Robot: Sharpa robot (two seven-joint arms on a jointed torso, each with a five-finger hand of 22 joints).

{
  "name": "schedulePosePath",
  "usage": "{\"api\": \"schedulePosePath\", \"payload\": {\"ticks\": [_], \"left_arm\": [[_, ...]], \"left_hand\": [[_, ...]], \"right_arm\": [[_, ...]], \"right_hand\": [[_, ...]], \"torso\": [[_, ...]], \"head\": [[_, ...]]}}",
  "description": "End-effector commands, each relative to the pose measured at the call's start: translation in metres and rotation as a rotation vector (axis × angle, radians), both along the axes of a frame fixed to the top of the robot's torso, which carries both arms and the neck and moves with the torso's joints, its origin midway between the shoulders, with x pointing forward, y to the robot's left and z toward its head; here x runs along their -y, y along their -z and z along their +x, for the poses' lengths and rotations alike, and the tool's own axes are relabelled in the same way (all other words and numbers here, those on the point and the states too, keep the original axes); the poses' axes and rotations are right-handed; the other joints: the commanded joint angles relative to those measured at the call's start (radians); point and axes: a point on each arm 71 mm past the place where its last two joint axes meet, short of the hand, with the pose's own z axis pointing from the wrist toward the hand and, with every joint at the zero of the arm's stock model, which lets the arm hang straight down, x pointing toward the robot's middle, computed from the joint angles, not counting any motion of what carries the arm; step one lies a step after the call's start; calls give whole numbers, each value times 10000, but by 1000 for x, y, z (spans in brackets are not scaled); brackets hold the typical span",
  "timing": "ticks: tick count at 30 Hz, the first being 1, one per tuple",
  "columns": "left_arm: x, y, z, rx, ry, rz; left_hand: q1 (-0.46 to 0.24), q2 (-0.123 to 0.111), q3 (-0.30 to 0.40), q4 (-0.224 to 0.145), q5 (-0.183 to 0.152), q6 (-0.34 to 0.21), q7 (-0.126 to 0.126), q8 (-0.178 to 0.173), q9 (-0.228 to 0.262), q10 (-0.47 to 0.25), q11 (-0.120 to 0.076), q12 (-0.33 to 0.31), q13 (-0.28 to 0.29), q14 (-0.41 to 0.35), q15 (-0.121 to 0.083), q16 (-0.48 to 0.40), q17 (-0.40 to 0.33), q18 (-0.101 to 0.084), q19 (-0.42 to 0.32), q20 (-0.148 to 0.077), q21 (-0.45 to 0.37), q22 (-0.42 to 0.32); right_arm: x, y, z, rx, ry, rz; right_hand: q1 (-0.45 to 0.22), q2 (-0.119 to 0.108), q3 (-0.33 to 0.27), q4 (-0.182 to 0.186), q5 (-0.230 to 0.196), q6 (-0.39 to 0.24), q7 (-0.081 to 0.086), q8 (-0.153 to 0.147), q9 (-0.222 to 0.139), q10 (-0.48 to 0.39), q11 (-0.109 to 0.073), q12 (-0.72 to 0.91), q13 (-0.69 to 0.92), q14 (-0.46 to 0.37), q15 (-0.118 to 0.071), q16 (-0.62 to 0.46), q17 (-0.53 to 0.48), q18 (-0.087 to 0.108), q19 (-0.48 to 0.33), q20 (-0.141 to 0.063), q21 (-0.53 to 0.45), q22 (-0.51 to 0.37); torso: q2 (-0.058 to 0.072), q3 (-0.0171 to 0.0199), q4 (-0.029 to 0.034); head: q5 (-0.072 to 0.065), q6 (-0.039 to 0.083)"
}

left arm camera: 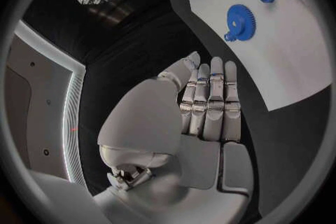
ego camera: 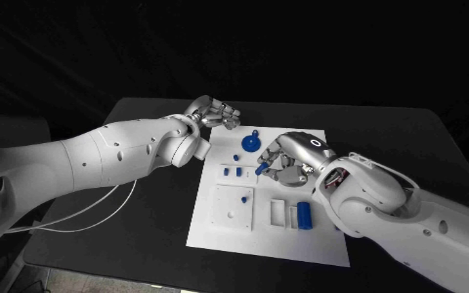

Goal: Assemble the parts on the task board

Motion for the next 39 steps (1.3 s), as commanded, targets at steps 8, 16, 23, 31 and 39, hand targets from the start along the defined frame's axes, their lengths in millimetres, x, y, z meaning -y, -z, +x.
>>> {"api": "schedulePosePath", "payload": {"ticks": [8, 16, 23, 31, 39], "left_arm": [[10, -1, 4, 106, 143, -198], [17, 0, 4, 81, 287, -253], [20, 0, 3, 47, 384, -288], [21, 0, 2, 27, 414, -297], [20, 0, 2, 5, 408, -291]], "left_hand": [[-30, 122, -29, 32, 33, -51, 14, -26, -5, 46, -1, 56, -4, 46, -10, -38, -3, 26, 55, 14, -40, -12], [-42, 125, -29, 36, 31, -57, 15, -27, -6, 45, -1, 56, -4, 42, -8, -39, -4, 25, 53, 16, -42, -27], [-42, 125, -29, 36, 31, -57, 15, -27, -6, 45, -1, 56, -4, 42, -8, -39, -4, 25, 53, 16, -42, -27], [-42, 125, -29, 36, 31, -57, 15, -27, -6, 45, -1, 56, -4, 42, -8, -39, -4, 25, 53, 16, -42, -27], [-42, 125, -29, 36, 31, -57, 15, -27, -6, 45, -1, 56, -4, 42, -8, -39, -4, 25, 53, 16, -42, -27]], "right_arm": [[-50, 21, -27, -128, -1633, 125], [-69, 44, -41, -306, -2262, -510], [-73, 59, -44, -278, -2425, -1294], [-73, 64, -45, -110, -2399, -1685], [-70, 66, -44, 48, -2227, -2009]], "right_hand": [[79, 128, 63, -11, 17, 68, -24, 34, 32, 167, -86, -2, 19, 1, -79, -92, 47, 121, 451, -73, -65, 66], [66, 136, 73, -47, 17, 69, -24, 35, 32, 168, -85, -2, 19, 4, -78, -101, 63, 123, 451, -73, -74, 72], [42, 149, 72, -92, 17, 72, -24, 35, 32, 167, -84, -3, 19, 5, -76, -114, 90, 122, 449, -70, -74, 90], [35, 149, 76, -137, 18, 84, -27, 36, 34, 180, -87, -1, 21, 13, -80, -115, 121, 119, 458, -74, -18, 125], [25, 145, 96, -165, 17, 91, -31, 35, 34, 188, -89, -2, 21, 16, -82, -114, 144, 119, 458, -76, 4, 145]], "torso": [[-25, -46, 19], [-8, -27, 23], [-4, 4, 9], [-6, 13, -2], [-5, 8, 1]], "head": [[383, -56], [517, -128], [609, -206], [589, -260], [556, -274]]}}
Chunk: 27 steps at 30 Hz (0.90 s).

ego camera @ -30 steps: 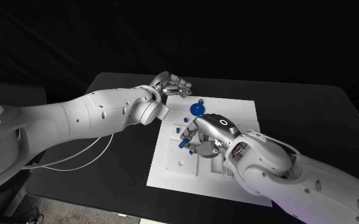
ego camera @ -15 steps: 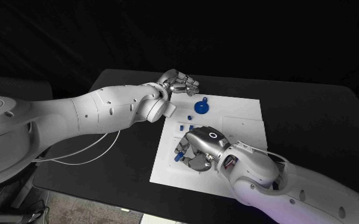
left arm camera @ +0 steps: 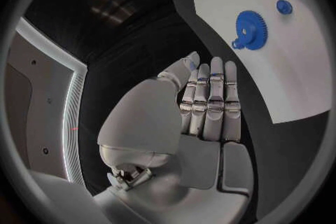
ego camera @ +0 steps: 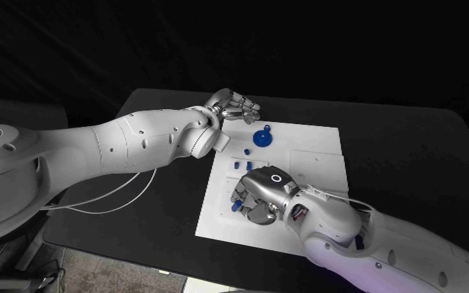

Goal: Assemble the parts on the task board

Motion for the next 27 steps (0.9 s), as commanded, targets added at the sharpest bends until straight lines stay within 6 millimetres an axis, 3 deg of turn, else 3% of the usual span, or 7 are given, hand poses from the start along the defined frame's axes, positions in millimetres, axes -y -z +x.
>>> {"api": "schedulePosePath", "payload": {"ticks": [1, 27], "left_arm": [[2, -1, -1, 20, 178, -119], [0, -1, -1, 6, 149, -109]], "left_hand": [[-13, 82, -32, 28, 29, -63, 15, -27, -6, 28, 4, 55, -5, 31, -4, -39, -4, 26, 51, 22, -41, -48], [-13, 82, -32, 28, 29, -63, 15, -27, -6, 28, 4, 55, -5, 31, -4, -39, -4, 26, 51, 22, -41, -48]], "right_arm": [[1, 2, 0, 344, 38, -476], [8, 6, 3, 586, 300, -975]], "right_hand": [[22, 145, 53, -34, 57, 85, 19, 33, 33, 135, -33, 72, 19, 27, -56, -34, 11, 190, 460, -80, 49, 139], [-11, 125, 126, -85, 58, 109, 13, 35, 36, 158, -36, 74, 21, 35, -59, -49, 64, 193, 460, -82, 93, 196]], "torso": [[-2, -5, 0], [-5, -14, 7]], "head": [[-19, -5], [-56, 4]]}}
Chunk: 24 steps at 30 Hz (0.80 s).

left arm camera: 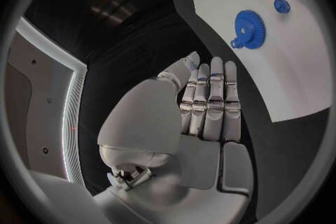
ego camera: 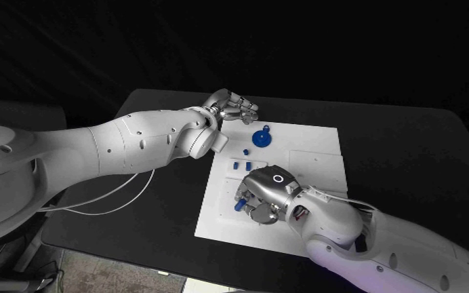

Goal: Assemble the parts on the task board

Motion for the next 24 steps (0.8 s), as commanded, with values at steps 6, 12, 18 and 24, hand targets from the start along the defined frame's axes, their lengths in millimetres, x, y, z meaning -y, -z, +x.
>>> {"api": "schedulePosePath", "payload": {"ticks": [6, 12, 18, 24], "left_arm": [[3, -1, -1, 20, 166, -107], [2, -1, -1, 3, 163, -103], [2, -1, -1, -3, 169, -103], [2, -1, -1, -6, 175, -103]], "left_hand": [[-15, 87, -34, 27, 27, -62, 15, -26, -6, 19, 7, 56, -4, 10, 4, -40, -6, 30, 49, 28, -39, -48], [-15, 87, -34, 27, 27, -62, 15, -26, -6, 19, 7, 56, -4, 10, 4, -40, -6, 30, 49, 28, -39, -48], [-15, 87, -34, 27, 27, -62, 15, -26, -6, 19, 7, 56, -4, 10, 4, -40, -6, 30, 49, 28, -39, -48], [-15, 87, -34, 27, 27, -62, 15, -26, -6, 19, 7, 56, -4, 10, 4, -40, -6, 30, 49, 28, -39, -48]], "right_arm": [[4, 5, 0, 13, 72, -616], [5, 5, 0, 22, 92, -621], [5, 4, 0, 31, 92, -614], [4, 5, 0, -10, 62, -683]], "right_hand": [[18, 88, 35, -15, 17, 54, -7, 57, 29, 63, -17, 27, 9, 14, -48, -53, 23, 193, 459, -83, 46, 207], [19, 89, 22, -27, 17, 57, -6, 56, 29, 65, -18, 27, 9, 13, -48, -58, 29, 192, 458, -84, 46, 214], [19, 89, 22, -27, 17, 57, -6, 56, 29, 65, -18, 27, 9, 13, -48, -58, 29, 192, 458, -84, 46, 214], [-10, 106, -2, -20, 17, 41, -1, 51, 24, 39, -13, 20, 5, 13, -43, -81, 41, 193, 448, -80, -49, 206]], "torso": [[0, 1, -6], [5, 12, 2], [3, 10, -5], [-1, -4, -12]], "head": [[0, -26], [-17, -26], [-28, -32], [-57, -31]]}}
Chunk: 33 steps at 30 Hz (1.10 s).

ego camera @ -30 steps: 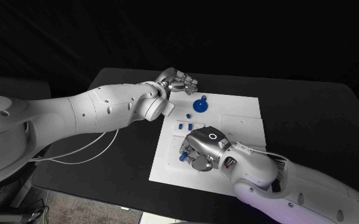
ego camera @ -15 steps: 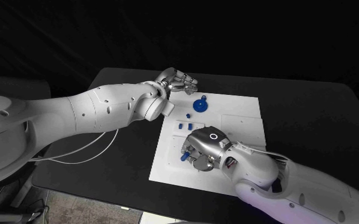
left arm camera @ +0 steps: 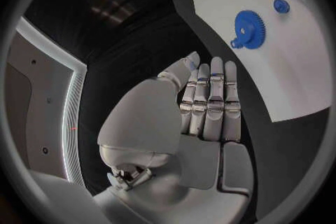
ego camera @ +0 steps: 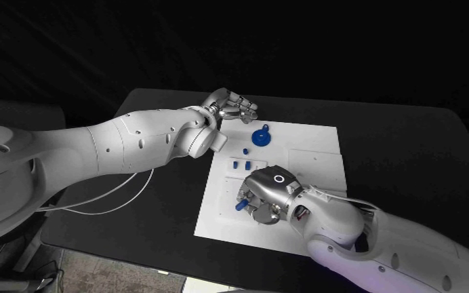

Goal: Assemble the parts on the task board

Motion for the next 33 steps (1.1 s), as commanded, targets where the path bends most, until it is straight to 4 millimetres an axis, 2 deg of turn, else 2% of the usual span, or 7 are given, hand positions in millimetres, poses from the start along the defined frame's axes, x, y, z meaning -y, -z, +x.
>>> {"api": "schedulePosePath", "payload": {"ticks": [1, 9, 15, 19, 30, 33], "left_arm": [[3, -1, 0, 9, 168, -101], [5, -1, 0, -1, 202, -108], [5, -1, -1, -10, 214, -109], [5, -1, 0, -14, 216, -109], [4, -1, 0, -23, 212, -106], [4, 0, 0, -25, 211, -105]], "left_hand": [[-15, 87, -34, 28, 27, -63, 16, -27, -6, 18, 7, 56, -4, 11, 4, -40, -6, 30, 50, 28, -39, -8], [-27, 86, -38, 37, 19, -63, 15, -27, -6, 1, 12, 55, -5, -9, 13, -43, -8, 35, 49, 34, -42, -52], [-27, 86, -38, 37, 19, -63, 15, -27, -6, 1, 12, 55, -5, -9, 13, -43, -8, 35, 49, 34, -42, -52], [-27, 86, -38, 37, 19, -63, 15, -27, -6, 1, 12, 55, -5, -9, 13, -43, -8, 35, 49, 34, -42, -52], [-27, 86, -38, 37, 19, -63, 15, -27, -6, 1, 12, 55, -5, -9, 13, -43, -8, 35, 49, 34, -42, -52], [-27, 86, -38, 37, 19, -63, 15, -27, -6, 1, 12, 55, -5, -9, 13, -43, -8, 35, 49, 34, -42, -52]], "right_arm": [[0, 4, 0, -36, 1, -417], [-6, 6, 1, -152, -37, -638], [-10, 7, 1, -205, -97, -695], [-11, 8, 0, -326, -149, -617], [-11, 9, 0, -528, -158, -348], [-10, 9, 0, -500, -95, -225]], "right_hand": [[-26, 104, 0, -12, 20, 70, 5, 34, 22, -1, 20, 31, 6, -3, -60, -46, 6, 196, 445, -78, -71, 201], [-116, 25, -83, -2, 46, -55, 46, 31, 7, -183, 58, 31, 6, -28, 0, -89, -27, 208, 417, -18, -310, 143], [-408, -41, -622, 141, 98, -229, 20, 24, -15, -395, 82, 24, -3, -24, 46, -89, -111, 242, 421, 47, -520, 66], [-664, -162, -1017, 304, 144, -538, 54, 19, -28, -675, 196, 16, -15, -6, 124, -74, -177, 265, 440, 112, -604, 4], [-736, -447, -1677, 583, 213, -1119, 204, 19, -40, -1302, 422, 16, -25, -17, 290, 22, -330, 412, 459, 285, -617, -104], [-681, -479, -1810, 621, 189, -1255, 244, 15, -43, -1494, 485, 14, -27, -3, 350, 63, -361, 435, 466, 341, -622, -139]], "torso": [[-3, -13, -5], [-6, -18, 6], [-3, -19, 8], [-3, -14, 3], [-6, -2, -6], [-1, -1, -5]], "head": [[-26, 2], [-59, -17], [-71, -25], [-73, -27], [-96, -34], [-103, -5]]}}
